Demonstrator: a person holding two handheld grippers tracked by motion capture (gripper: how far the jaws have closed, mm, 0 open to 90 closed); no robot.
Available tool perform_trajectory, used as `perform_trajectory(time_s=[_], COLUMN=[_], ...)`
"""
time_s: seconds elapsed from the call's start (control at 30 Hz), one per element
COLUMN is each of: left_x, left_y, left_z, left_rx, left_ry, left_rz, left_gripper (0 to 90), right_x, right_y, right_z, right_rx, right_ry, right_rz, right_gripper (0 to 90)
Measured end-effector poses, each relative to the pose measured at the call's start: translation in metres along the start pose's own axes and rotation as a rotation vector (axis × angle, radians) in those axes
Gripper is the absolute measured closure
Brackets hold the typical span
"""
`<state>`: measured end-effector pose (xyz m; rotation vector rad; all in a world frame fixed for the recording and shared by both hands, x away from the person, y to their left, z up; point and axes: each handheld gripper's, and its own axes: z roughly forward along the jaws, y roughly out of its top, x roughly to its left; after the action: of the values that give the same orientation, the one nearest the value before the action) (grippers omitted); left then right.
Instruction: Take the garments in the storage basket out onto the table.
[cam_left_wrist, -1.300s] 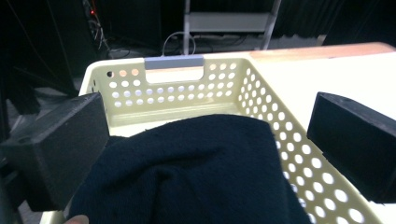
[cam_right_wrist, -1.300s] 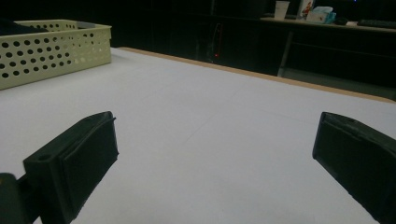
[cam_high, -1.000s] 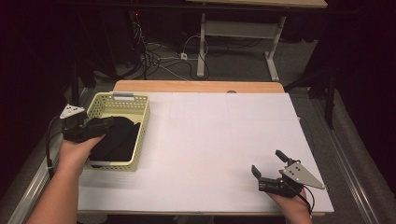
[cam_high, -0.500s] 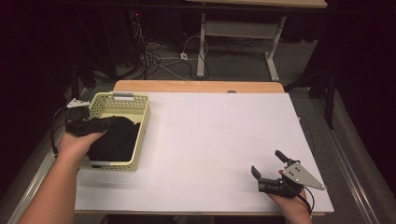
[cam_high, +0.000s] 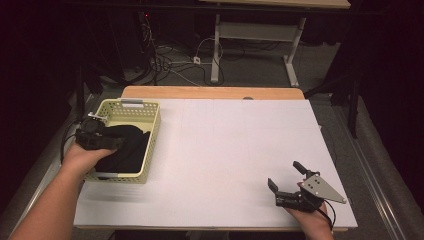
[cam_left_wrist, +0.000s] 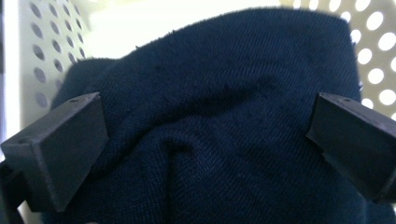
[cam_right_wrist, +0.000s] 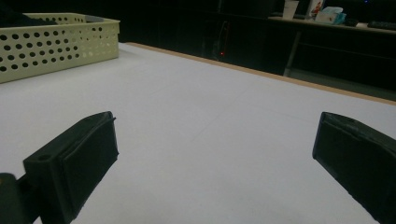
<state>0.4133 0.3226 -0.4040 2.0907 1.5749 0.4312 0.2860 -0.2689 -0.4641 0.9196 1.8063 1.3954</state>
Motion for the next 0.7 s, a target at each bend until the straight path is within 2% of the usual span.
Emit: perform_trajectory(time_s=[0.13, 0.33, 0.53, 0.7], left_x=[0.0009, 0.0014, -0.0014, -0.0042], left_y=[0.0019, 0.0036, 0.0072, 0.0095], left_z=[-0.0002, -0.0008, -0.0008, -0.0033], left_rx=[0.040, 0.125, 0.224, 0.304], left_ry=[-0.018, -0.056, -0.079, -0.083], left_rz=[-0.009, -0.031, 0.006, 0.035], left_gripper=[0.0, 0.0, 0.0, 0.0], right_x=[0.0008, -0.0002, 0.0005, -0.0001], right_y=[0.0000, -0.0002, -0.0005, -0.0006], right_z=[0.0005, -0.0005, -0.0002, -0.0008], right_rx=[0.001, -0.002, 0.001, 0.002], right_ry=[0.002, 0.003, 0.005, 0.003], right_rz=[0.001, 0.001, 0.003, 0.005], right_gripper=[0.6, 0.6, 0.7, 0.8])
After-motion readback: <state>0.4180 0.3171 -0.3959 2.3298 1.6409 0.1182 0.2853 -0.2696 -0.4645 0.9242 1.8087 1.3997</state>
